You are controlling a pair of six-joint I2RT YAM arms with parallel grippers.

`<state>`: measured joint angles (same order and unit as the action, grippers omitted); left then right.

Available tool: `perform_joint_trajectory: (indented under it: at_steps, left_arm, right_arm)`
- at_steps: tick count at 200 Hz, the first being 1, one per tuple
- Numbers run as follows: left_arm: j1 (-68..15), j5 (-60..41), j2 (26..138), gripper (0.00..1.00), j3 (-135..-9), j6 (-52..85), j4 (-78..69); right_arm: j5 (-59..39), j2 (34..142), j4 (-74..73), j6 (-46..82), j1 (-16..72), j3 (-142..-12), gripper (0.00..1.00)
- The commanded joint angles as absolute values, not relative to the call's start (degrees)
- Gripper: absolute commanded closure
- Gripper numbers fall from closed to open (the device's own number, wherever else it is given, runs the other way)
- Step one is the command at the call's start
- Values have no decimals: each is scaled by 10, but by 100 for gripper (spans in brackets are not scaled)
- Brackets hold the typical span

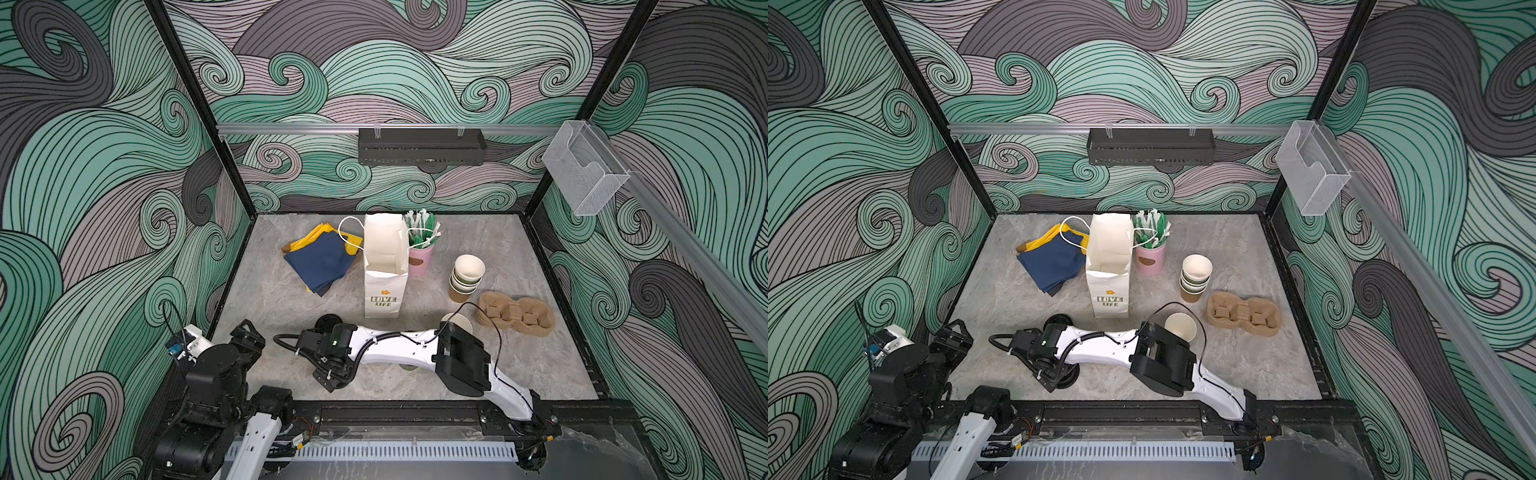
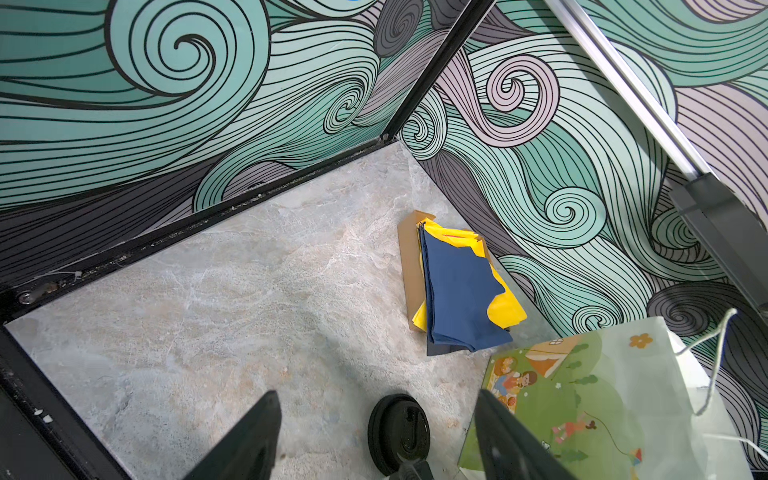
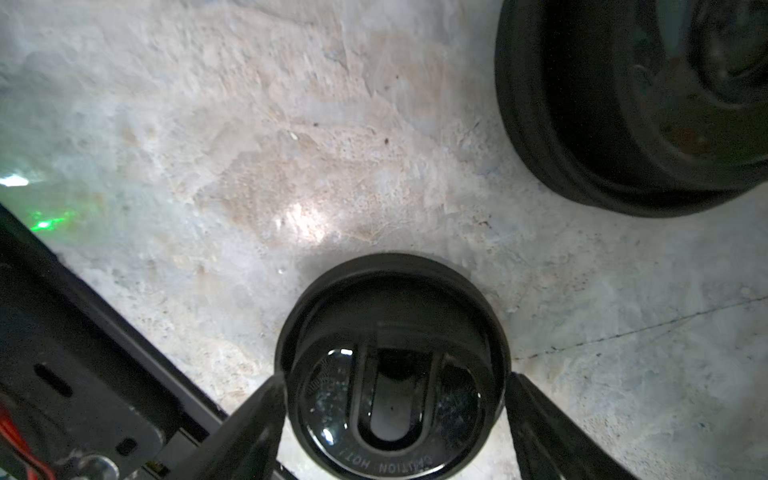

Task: Pack the takeout coffee
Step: 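Grasp a black lid by its rim with the right gripper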

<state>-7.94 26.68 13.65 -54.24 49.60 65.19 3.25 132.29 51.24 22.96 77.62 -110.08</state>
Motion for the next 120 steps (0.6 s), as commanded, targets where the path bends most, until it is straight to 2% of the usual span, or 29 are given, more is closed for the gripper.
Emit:
perform_joint_trajectory:
  at_steps: [1,120]
  left_arm:
    - [-75,264,141,25,-539,497,655]
    - [-76,252,148,25,-536,501,647]
  right_arm:
    - [44,1333,533,232,780,-1114,18]
    - [42,1351,547,236,785,-1129,20]
